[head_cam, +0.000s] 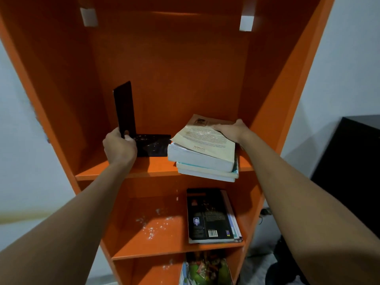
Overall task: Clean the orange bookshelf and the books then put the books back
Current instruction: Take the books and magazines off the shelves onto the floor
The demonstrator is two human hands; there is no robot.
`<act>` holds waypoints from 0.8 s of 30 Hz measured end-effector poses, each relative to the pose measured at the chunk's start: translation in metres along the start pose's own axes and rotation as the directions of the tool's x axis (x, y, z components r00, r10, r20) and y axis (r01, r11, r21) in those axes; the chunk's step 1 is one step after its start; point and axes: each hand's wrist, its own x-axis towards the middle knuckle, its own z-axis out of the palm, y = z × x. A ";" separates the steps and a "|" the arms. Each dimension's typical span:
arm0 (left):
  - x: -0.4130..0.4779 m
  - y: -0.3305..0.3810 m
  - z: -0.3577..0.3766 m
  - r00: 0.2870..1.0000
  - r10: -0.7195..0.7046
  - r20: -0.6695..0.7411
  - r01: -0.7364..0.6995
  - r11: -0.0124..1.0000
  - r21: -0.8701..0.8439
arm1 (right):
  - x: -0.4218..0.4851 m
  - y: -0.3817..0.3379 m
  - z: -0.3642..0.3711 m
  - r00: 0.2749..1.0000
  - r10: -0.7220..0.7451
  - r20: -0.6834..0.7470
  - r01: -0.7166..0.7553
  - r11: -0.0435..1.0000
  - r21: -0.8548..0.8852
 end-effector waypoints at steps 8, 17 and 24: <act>-0.011 0.013 -0.024 0.999 0.037 0.019 -0.037 0.999 -0.017 | -0.085 0.034 -0.007 0.992 0.127 0.004 -0.125 0.982 -0.145; -0.027 0.018 -0.046 0.996 0.076 0.043 -0.074 0.996 -0.055 | -0.120 0.037 0.013 0.980 0.118 0.160 -0.170 0.914 0.369; -0.030 0.017 -0.053 0.996 0.092 0.008 -0.091 0.994 -0.054 | -0.146 0.064 0.009 0.955 0.057 0.291 -0.217 0.802 0.557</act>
